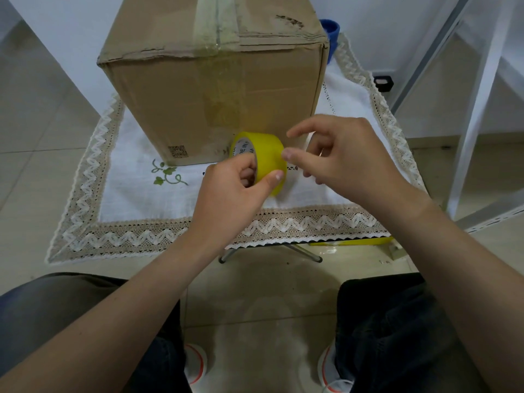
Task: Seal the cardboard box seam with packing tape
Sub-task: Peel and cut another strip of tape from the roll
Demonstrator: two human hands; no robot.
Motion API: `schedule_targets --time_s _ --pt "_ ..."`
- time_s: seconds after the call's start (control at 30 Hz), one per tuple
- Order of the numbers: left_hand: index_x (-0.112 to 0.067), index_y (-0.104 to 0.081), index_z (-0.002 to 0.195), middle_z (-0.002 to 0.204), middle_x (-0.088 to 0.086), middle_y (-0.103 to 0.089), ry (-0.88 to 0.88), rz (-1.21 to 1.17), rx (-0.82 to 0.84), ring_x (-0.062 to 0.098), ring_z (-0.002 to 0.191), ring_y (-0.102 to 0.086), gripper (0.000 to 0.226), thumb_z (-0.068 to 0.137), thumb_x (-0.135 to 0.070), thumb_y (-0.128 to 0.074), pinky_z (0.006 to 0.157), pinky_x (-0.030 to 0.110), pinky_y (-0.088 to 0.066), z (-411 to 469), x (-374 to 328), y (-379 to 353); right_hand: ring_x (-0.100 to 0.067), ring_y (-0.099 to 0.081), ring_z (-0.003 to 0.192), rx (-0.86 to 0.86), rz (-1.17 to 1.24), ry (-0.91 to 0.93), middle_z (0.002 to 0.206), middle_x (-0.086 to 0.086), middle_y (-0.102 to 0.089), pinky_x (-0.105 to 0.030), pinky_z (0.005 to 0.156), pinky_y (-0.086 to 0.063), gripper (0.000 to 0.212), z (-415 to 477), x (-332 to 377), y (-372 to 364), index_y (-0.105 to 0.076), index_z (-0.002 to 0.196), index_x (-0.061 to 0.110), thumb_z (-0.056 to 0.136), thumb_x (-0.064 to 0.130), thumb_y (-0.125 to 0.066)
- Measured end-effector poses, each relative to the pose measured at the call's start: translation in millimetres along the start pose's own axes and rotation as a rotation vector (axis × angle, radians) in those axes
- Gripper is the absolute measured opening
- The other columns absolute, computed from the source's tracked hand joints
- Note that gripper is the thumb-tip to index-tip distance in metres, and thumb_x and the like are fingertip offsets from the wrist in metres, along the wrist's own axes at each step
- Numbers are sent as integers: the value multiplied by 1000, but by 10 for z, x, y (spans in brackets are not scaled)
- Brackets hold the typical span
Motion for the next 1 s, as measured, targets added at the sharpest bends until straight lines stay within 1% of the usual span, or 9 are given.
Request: schedule_targets --time_s 0.1,0.2,0.3,0.37,0.5,0.63,0.77,0.9,1.0 --pt "-16 -77 98 82 5 -78 10 -7 4 26 80 -76 11 93 -26 -76 77 52 -61 -33 -29 -11 -5 -65 51 54 25 -33 61 7 -72 -34 64 -61 22 8 -48 -78 -80 109 24 91 37 -80" --pt "-14 -76 97 82 7 -78 8 -1 4 29 81 -75 14 93 -27 -76 76 53 -60 -29 -19 -12 -7 -62 45 32 82 -35 59 7 -71 -21 52 -54 8 16 -58 -87 -82 93 19 92 26 -80" --pt "-16 -73 93 80 2 -75 -14 33 35 23 79 -73 14 93 -30 -75 74 47 -61 -17 -19 -20 -6 -63 46 26 42 -20 59 7 -71 -15 52 -50 9 6 -35 -73 -81 87 19 93 25 -79" --pt "-20 -68 87 73 -4 -70 -46 85 63 15 71 -68 16 92 -33 -75 68 40 -58 -35 -45 -42 -6 -65 50 11 -13 -8 57 7 -70 -20 57 -54 10 11 -33 -54 -80 85 20 93 24 -77" --pt "-15 -69 93 76 5 -72 -84 178 61 25 76 -71 28 91 -42 -65 72 49 -58 -31 -48 -51 -11 -64 54 -28 -97 8 53 9 -66 -37 63 -58 9 8 -25 -47 -77 79 22 87 24 -76" --pt "-13 -66 87 68 9 -68 -128 257 52 29 66 -67 29 91 -42 -61 64 52 -53 -23 -85 -46 -6 -53 48 -80 -121 55 49 13 -54 -33 57 -52 10 -14 38 -51 -68 70 27 79 28 -72" --pt "-10 -61 80 61 10 -61 -137 292 25 30 59 -59 32 89 -41 -60 59 52 -49 -10 -102 -51 -4 -48 46 -87 -113 80 46 15 -49 -27 53 -42 9 -47 80 -67 -63 68 29 75 31 -68" --pt "-10 -59 77 60 11 -58 -120 274 1 31 59 -57 34 90 -42 -61 58 52 -49 -2 -98 -44 -8 -51 47 -115 -72 68 48 13 -53 -35 54 -51 11 -32 60 -64 -69 70 24 79 28 -71" --pt "-6 -55 77 63 17 -58 -79 235 -35 34 60 -57 42 90 -46 -61 59 54 -50 30 -42 -4 -10 -61 53 -149 30 8 56 6 -65 -37 59 -57 10 -2 24 1 -75 79 24 88 29 -77"
Point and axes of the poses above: each hand's wrist, its own z-axis towards the middle knuckle, its own y-axis out of the back of the hand, x = y × z, the point moved 4 cm from there along z, towards the middle knuckle
